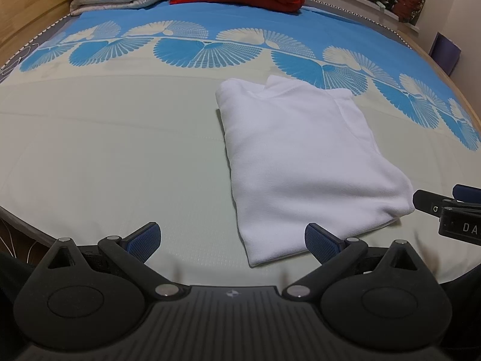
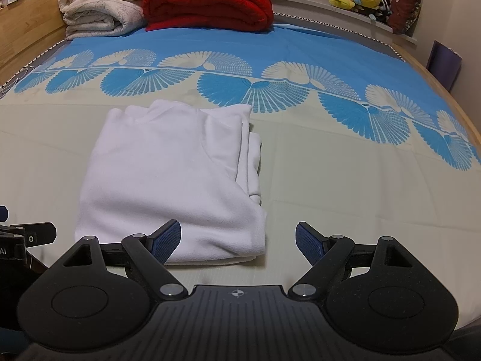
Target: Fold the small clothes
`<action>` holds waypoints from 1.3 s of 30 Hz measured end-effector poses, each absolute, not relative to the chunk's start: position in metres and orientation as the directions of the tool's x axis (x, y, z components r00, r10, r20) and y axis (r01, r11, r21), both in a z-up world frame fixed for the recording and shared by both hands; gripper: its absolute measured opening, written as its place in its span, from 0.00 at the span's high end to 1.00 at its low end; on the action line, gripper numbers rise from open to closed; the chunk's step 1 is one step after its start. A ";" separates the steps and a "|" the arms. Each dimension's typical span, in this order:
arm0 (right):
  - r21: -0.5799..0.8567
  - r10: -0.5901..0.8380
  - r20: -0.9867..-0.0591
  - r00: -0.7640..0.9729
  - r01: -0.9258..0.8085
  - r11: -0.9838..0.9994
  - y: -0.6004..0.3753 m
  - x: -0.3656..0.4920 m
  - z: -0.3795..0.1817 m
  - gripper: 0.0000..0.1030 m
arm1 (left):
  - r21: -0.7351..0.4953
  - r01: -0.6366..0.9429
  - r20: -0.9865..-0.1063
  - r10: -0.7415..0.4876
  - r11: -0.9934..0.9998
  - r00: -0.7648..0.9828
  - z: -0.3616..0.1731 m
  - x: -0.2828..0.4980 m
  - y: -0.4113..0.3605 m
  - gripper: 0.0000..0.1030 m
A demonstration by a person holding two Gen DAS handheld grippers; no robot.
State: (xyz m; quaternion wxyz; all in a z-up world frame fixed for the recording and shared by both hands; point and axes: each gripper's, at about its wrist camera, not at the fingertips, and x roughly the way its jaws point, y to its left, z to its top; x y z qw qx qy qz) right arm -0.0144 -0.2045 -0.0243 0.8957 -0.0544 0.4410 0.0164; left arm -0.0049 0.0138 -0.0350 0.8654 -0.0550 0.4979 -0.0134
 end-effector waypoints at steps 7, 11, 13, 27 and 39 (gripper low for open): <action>-0.083 -0.019 -0.792 0.610 -0.077 0.994 -0.205 -0.014 -0.024 0.18 | -0.109 -0.031 -0.860 -0.079 0.994 0.503 -0.035 -0.005 0.014 0.01; -0.083 -0.019 -0.792 0.610 -0.077 0.994 -0.205 -0.014 -0.024 0.18 | -0.110 -0.034 -0.860 -0.078 0.993 0.504 -0.035 -0.005 0.014 0.01; -0.083 -0.018 -0.792 0.610 -0.079 0.993 -0.205 -0.014 -0.024 0.18 | -0.112 -0.037 -0.861 -0.079 0.993 0.502 -0.036 -0.006 0.014 0.01; -0.084 -0.017 -0.792 0.610 -0.081 0.993 -0.205 -0.014 -0.026 0.18 | -0.119 -0.037 -0.865 -0.085 0.992 0.495 -0.037 -0.006 0.015 0.01; -0.083 -0.016 -0.792 0.610 -0.082 0.993 -0.205 -0.014 -0.025 0.18 | -0.119 -0.039 -0.866 -0.085 0.992 0.493 -0.038 -0.006 0.015 0.01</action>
